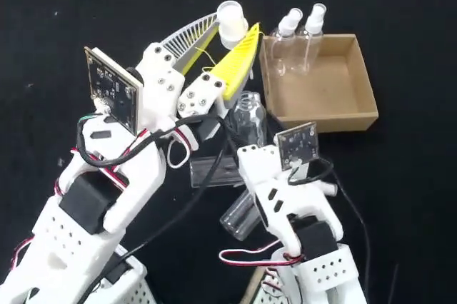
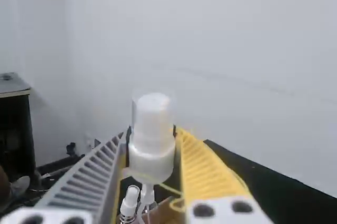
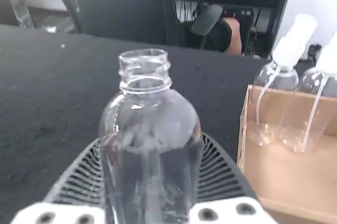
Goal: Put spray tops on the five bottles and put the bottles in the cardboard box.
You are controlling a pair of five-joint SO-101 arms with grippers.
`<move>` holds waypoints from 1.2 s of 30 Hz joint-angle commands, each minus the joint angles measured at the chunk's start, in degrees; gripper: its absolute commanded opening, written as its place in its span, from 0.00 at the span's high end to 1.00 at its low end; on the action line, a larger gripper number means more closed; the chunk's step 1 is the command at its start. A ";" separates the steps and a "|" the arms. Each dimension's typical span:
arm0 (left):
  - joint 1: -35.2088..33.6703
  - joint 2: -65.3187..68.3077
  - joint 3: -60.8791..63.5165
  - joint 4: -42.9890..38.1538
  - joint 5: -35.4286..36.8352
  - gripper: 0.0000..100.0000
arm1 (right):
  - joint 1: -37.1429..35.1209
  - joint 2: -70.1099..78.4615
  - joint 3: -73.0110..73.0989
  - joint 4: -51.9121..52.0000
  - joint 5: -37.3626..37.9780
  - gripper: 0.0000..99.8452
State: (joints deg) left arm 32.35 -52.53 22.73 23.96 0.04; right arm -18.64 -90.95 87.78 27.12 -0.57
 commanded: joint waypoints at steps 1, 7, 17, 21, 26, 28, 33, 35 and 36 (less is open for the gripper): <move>0.92 -1.23 -0.75 0.00 0.62 0.97 | 1.76 -1.19 0.22 -4.13 -0.26 0.99; 1.36 -1.32 -0.75 0.18 0.70 0.97 | 1.49 -1.19 1.63 -6.24 -0.26 0.99; 1.01 -1.32 -0.84 0.26 0.44 0.97 | 1.76 -6.99 3.21 -5.89 -0.35 0.99; 1.45 -1.85 -2.24 3.08 0.62 0.97 | 1.76 -16.57 8.40 -5.80 0.00 0.99; 2.95 -1.23 -11.47 15.91 0.53 0.97 | 1.58 -16.84 7.69 -3.43 0.00 0.99; 2.95 -1.32 -12.79 18.20 0.70 0.97 | 1.58 -17.27 7.87 -3.34 0.00 0.99; 2.95 -0.97 -12.79 17.58 0.62 0.97 | 1.58 -17.71 7.96 -3.16 0.00 0.99; 2.68 0.79 -12.62 16.44 0.70 0.97 | 1.58 -17.71 7.96 -3.16 0.00 0.99; 2.51 2.20 -12.79 16.18 0.70 0.97 | 1.58 -17.71 7.96 -3.16 0.00 0.99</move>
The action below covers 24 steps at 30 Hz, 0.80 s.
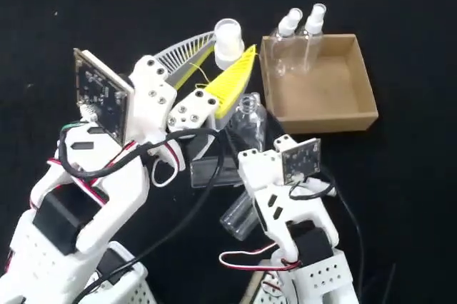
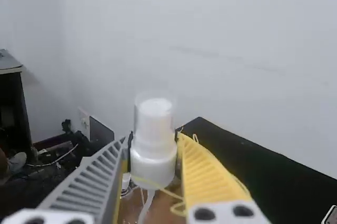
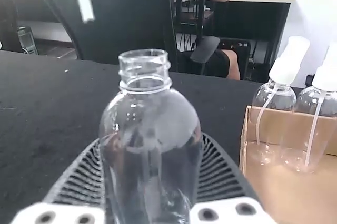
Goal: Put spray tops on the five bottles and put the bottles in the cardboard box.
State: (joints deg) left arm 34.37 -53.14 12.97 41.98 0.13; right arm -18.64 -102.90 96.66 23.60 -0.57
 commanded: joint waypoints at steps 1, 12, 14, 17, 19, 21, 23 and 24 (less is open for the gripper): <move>0.48 4.40 -3.47 -1.93 0.44 0.97 | 1.58 -5.76 -0.92 0.35 0.00 0.99; 0.40 8.88 -4.44 -2.73 0.26 0.97 | 1.76 -5.76 -0.84 0.44 0.09 0.99; 0.40 8.79 -4.44 -2.73 0.26 0.97 | 1.76 -5.76 -0.84 0.44 0.09 0.99; -0.31 8.26 -4.53 -2.73 0.26 0.97 | 1.76 -5.76 -0.84 0.44 0.09 0.99; -2.15 6.15 -4.53 -2.73 0.62 0.97 | 1.76 -5.76 -0.84 0.44 0.09 0.99; -2.68 3.16 -4.09 -2.73 0.62 0.97 | 1.76 -5.76 -0.84 0.44 0.09 0.99; -2.86 0.97 -3.91 -2.64 0.62 0.97 | 1.76 -5.76 -0.48 0.18 0.09 0.99; -2.95 0.00 -3.74 -2.64 0.62 0.97 | 1.76 -5.76 -0.22 0.09 0.09 0.99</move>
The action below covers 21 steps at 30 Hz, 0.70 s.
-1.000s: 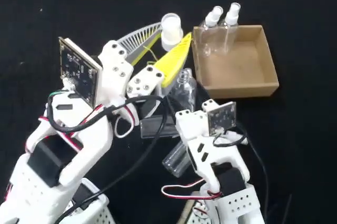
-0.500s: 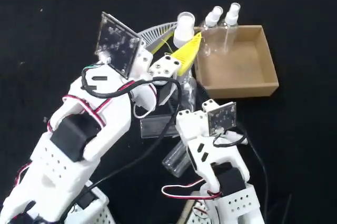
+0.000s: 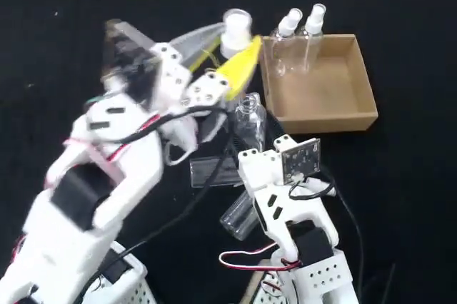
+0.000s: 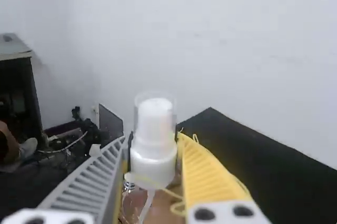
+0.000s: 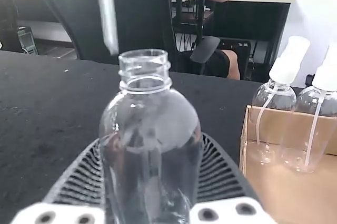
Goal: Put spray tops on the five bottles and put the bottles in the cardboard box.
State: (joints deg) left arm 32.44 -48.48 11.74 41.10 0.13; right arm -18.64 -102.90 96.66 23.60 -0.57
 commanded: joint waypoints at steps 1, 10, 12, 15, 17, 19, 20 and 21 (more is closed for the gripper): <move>-1.01 -5.01 -2.15 -1.85 0.62 0.97 | 1.76 -5.76 -0.22 0.09 0.09 0.99; -1.01 -0.88 6.90 -15.47 0.35 0.97 | 1.76 -5.76 -0.22 0.09 0.09 0.99; -0.66 -0.62 6.55 -14.86 0.44 0.97 | 1.76 -5.76 -0.22 0.18 0.09 0.99; -0.57 -0.26 4.35 -11.60 0.62 0.97 | 1.76 -5.76 -0.22 0.18 0.09 0.99; -0.57 -0.18 1.98 -8.26 0.62 0.97 | 1.76 -5.76 -0.22 0.09 0.09 0.99; -0.57 -0.09 0.04 -5.63 0.62 0.97 | 1.76 -5.76 -0.22 0.09 0.09 0.99; -0.57 -0.09 -0.57 -4.75 0.62 0.97 | 1.76 -5.76 -0.22 0.09 0.09 0.99; -0.57 -0.09 -0.92 -4.13 0.62 0.97 | 1.76 -5.76 -0.22 0.09 0.09 0.99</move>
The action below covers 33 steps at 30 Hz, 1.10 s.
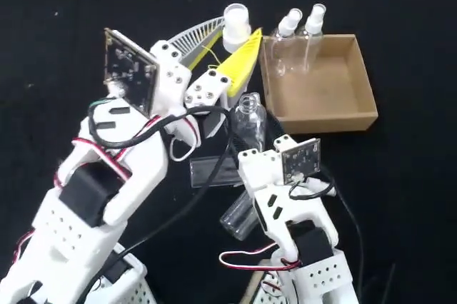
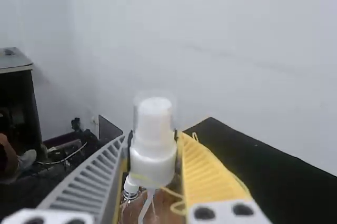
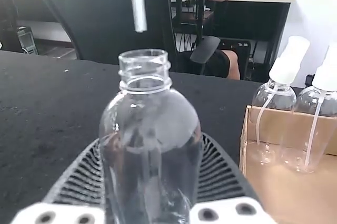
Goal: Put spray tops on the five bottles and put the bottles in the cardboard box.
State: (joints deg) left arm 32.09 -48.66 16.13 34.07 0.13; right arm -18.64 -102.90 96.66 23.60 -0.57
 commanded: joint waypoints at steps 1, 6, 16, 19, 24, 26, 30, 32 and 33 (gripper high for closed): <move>-0.22 0.09 -5.49 3.08 0.62 0.97 | 1.76 -5.76 -0.22 0.09 0.09 0.99; -0.22 1.58 -5.67 2.73 0.62 0.97 | 1.76 -5.76 -0.22 0.09 0.09 0.99; -0.13 7.30 -7.96 3.25 0.62 0.97 | 1.85 -5.76 -0.22 0.18 0.09 0.99; -0.13 7.30 -7.78 3.34 0.62 0.97 | 1.85 -5.76 -0.22 0.18 0.09 0.99; -0.13 7.30 -8.92 5.36 0.70 0.97 | 1.85 -5.76 -0.22 0.09 0.09 0.99; -0.04 7.30 -11.30 8.53 0.70 0.97 | 1.85 -5.76 -0.22 0.09 0.09 0.99; -0.04 7.30 -14.73 12.66 0.70 0.97 | 1.85 -5.76 -0.22 0.09 0.09 0.99; -0.13 7.91 -14.90 12.57 0.70 0.97 | 1.85 -5.76 -0.22 0.09 0.09 0.99; -0.13 8.00 -14.90 12.57 0.70 0.97 | 1.85 -5.76 -0.22 0.09 0.09 0.99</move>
State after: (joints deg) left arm 32.00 -41.19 4.97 46.20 0.22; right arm -17.76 -102.90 96.66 23.60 -0.57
